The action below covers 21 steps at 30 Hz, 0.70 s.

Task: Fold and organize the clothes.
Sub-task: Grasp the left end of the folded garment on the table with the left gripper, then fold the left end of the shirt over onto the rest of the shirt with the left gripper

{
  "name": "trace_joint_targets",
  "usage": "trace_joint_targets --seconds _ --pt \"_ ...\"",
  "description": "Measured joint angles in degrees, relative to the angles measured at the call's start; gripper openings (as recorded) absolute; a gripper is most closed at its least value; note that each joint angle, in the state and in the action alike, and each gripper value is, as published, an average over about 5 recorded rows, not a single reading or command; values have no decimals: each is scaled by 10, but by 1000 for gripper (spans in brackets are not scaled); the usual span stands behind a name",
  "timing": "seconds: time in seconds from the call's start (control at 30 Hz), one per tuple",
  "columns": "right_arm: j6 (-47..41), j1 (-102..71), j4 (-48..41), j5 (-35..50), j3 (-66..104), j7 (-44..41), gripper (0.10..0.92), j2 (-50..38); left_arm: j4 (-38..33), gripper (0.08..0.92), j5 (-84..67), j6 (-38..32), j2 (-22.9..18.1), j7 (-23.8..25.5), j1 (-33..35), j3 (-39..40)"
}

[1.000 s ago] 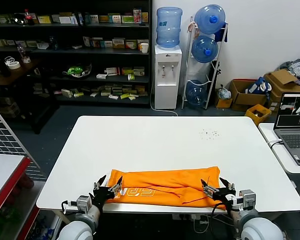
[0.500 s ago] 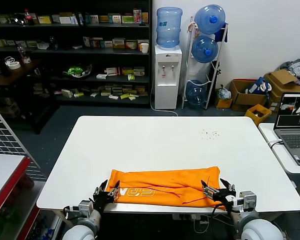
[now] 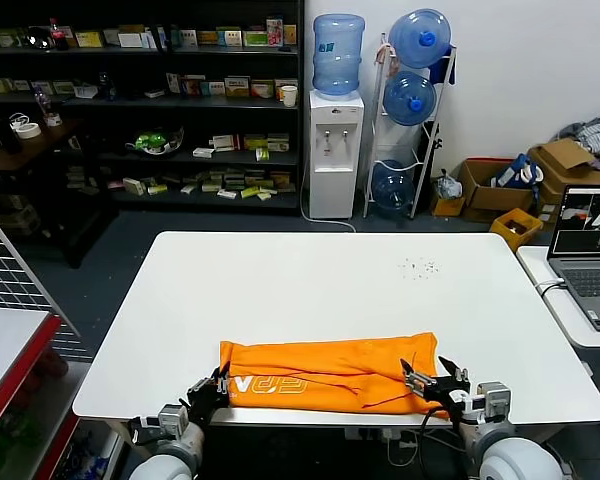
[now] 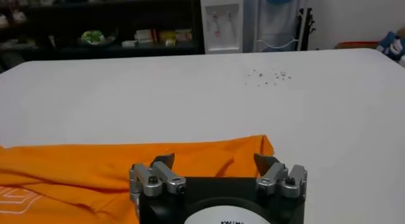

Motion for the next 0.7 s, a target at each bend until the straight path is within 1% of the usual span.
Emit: trace_joint_targets --seconds 0.07,0.2,0.3,0.5,0.7 --pt "1 2 -1 0 -2 2 823 2 -10 122 -4 2 5 -5 2 -2" --pt "1 7 -4 0 -5 4 823 5 -34 121 -18 11 21 -14 6 -10" --pt "1 13 -6 -1 -8 7 823 9 -48 121 -31 17 42 -17 11 -24" --pt "3 23 -10 -2 -14 9 823 17 -53 121 -67 19 108 -15 31 -85" --pt "5 31 -15 -3 -19 11 823 22 -26 121 -90 14 179 -10 54 -163"
